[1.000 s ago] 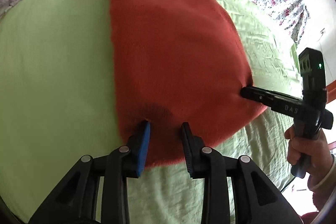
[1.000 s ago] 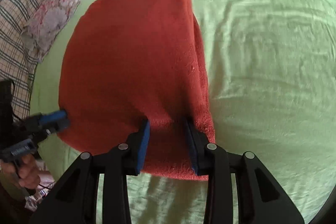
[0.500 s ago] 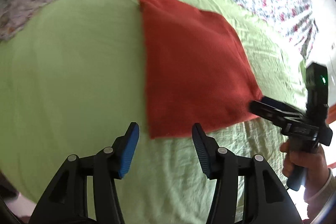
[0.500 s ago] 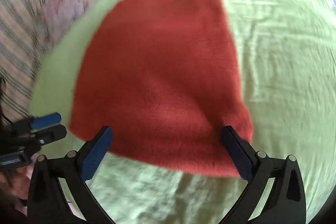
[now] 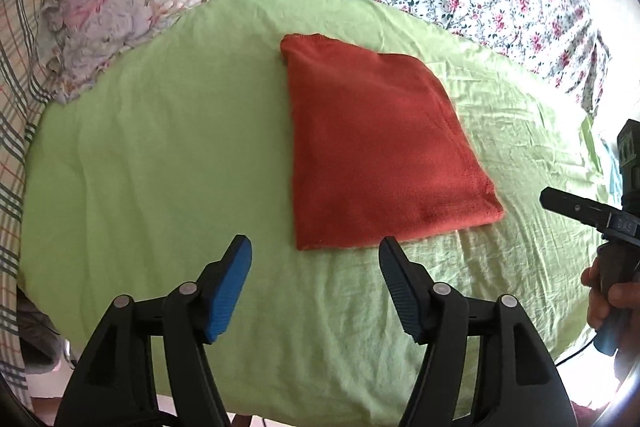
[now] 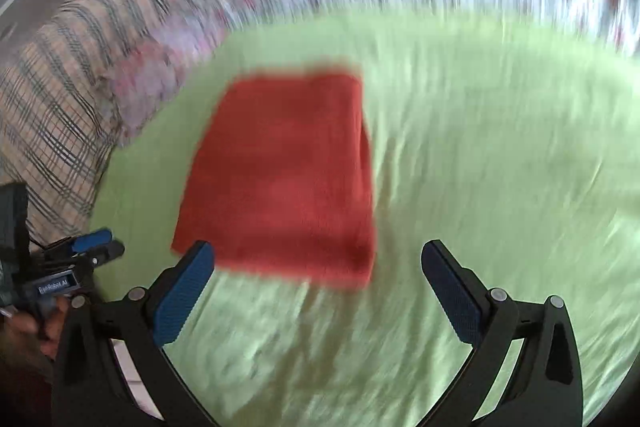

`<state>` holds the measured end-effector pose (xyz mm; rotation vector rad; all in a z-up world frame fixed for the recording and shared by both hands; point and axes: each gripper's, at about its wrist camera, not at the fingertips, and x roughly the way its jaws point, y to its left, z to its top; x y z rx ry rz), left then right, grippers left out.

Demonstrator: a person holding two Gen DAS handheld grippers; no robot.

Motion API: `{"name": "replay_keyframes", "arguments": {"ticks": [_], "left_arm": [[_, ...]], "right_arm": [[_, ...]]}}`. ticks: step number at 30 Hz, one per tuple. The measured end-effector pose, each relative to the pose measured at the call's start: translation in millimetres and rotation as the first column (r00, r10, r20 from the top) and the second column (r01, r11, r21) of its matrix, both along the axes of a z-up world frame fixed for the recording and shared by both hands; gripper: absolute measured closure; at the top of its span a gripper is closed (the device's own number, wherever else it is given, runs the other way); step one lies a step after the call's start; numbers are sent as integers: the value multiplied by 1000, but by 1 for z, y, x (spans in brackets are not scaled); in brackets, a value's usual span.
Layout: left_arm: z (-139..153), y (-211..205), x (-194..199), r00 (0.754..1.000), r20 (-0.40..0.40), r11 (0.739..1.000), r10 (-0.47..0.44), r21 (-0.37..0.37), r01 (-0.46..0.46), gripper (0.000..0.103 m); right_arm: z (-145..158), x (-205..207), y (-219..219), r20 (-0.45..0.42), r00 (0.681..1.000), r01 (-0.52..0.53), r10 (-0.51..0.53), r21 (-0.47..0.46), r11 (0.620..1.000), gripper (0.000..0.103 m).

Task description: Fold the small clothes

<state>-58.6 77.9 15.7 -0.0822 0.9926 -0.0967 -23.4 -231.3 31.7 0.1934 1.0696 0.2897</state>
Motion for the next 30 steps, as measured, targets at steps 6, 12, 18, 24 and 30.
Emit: {"name": "replay_keyframes", "arguments": {"ticks": [6, 12, 18, 24, 30], "left_arm": [[2, -12, -21, 998, 55, 996, 22, 91, -27, 21], [-4, -16, -20, 999, 37, 989, 36, 140, -41, 19], [-18, -14, -7, 998, 11, 986, 60, 153, -61, 10], [-28, -21, 10, 999, 10, 983, 37, 178, -39, 9], [-40, -27, 18, 1000, -11, 980, 24, 198, -21, 8]], "right_arm": [[24, -34, 4, 178, 983, -46, 52, -35, 998, 0], [-11, -27, 3, -15, 999, -34, 33, -64, 997, 0], [8, -40, 10, 190, 975, -99, 118, -107, 989, 0], [-20, -24, 17, 25, 996, -78, 81, -121, 990, 0], [-42, -13, 26, -97, 989, -125, 114, -113, 986, 0]]}}
